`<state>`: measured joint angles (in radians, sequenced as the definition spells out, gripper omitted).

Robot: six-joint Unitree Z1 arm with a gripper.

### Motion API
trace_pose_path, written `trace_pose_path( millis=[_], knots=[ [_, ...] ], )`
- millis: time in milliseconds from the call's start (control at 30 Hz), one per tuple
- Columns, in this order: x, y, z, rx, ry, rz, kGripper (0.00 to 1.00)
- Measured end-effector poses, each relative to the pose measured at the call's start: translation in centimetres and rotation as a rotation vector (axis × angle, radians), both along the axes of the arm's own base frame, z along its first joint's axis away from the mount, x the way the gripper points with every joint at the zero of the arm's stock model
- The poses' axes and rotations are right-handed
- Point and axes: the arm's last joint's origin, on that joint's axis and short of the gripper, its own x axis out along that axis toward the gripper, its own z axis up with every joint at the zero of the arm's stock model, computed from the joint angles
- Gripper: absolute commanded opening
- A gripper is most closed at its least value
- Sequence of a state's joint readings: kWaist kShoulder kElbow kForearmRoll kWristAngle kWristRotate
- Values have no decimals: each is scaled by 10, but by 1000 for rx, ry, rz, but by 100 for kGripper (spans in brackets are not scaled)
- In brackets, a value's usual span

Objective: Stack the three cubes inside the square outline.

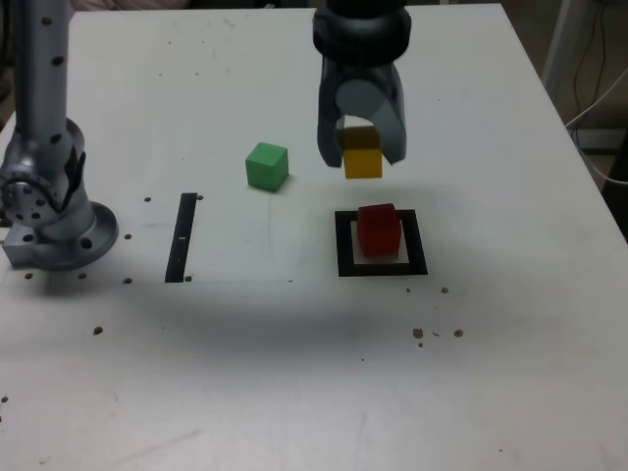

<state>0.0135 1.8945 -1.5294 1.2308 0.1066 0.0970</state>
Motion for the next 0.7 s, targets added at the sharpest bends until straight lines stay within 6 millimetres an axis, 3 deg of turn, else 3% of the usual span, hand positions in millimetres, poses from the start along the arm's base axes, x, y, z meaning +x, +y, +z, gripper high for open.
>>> trace_pose_path(
  millis=[300,700],
  knots=[
    [14,-17,-1,-13,18,10,21],
    [10,-26,-3,-23,50,54,21]
  ],
)
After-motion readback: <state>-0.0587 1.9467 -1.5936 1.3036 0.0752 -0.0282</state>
